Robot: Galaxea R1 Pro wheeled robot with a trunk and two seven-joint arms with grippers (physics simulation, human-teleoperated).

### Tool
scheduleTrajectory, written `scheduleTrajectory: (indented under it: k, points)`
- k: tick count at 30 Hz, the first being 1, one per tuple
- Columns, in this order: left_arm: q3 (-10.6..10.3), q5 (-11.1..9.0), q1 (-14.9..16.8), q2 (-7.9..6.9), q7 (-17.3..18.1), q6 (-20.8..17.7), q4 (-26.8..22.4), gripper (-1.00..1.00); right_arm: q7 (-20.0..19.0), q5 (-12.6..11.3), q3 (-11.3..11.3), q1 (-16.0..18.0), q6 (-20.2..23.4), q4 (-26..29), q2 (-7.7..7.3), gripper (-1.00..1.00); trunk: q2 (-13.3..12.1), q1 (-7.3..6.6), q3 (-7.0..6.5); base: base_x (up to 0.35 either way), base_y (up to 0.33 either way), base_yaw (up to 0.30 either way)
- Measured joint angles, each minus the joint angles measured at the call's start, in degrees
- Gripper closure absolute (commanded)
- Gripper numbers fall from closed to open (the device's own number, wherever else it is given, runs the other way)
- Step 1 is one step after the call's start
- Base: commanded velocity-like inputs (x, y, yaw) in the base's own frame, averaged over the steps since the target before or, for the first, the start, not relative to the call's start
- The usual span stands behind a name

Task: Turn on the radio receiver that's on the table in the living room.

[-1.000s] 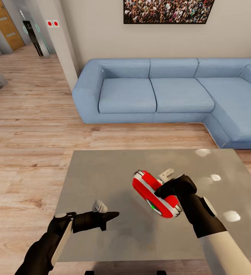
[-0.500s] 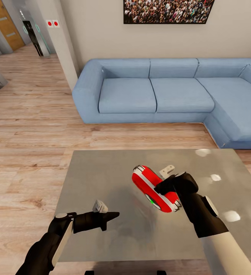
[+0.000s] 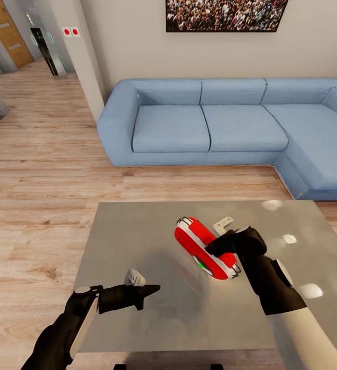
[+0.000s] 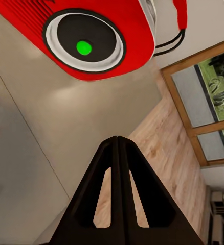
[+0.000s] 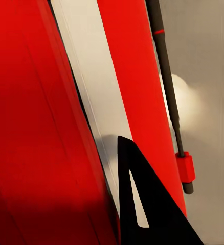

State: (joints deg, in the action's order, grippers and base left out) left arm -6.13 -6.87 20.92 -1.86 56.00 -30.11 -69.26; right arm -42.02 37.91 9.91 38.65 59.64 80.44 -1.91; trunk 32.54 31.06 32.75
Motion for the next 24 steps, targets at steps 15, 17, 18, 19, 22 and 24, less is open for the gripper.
scheduleTrajectory:
  k: [15,17,18,19,22,24]
  points:
    - [0.0,-0.6,0.0,0.0,-0.1,-0.5,1.1,1.0,1.1,0.1,-4.5,-1.0,-13.4,-4.0,0.31,1.0,0.0,0.0,0.0,0.0,0.0,0.0]
    - [0.0,-0.6,0.0,0.01,-0.1,-0.5,1.2,1.0,1.4,-1.3,-4.6,-1.2,-13.9,-4.4,0.33,1.0,0.0,0.0,0.0,0.0,0.0,0.0]
    - [0.0,-0.6,0.0,0.01,-0.1,-0.5,1.2,1.0,1.5,-1.3,-4.7,-1.2,-14.2,-4.4,0.33,1.0,0.0,0.0,0.0,0.0,0.0,0.0]
    - [0.0,-0.6,0.0,0.01,-0.1,-0.5,1.3,1.0,1.9,-1.2,-4.7,-1.2,-14.6,-4.5,0.31,1.0,0.0,0.0,0.0,0.0,0.0,0.0]
    - [0.0,-0.6,0.0,0.01,-0.1,-0.5,1.3,1.0,2.6,-1.9,-4.8,-2.9,-16.1,-4.7,0.31,1.0,0.0,0.0,0.0,0.0,0.0,0.0]
    - [0.0,-0.6,0.0,0.01,-0.1,-0.5,1.3,1.0,2.8,-2.1,-4.8,-3.8,-17.2,-4.8,0.29,1.0,0.0,0.0,0.0,0.0,0.0,0.0]
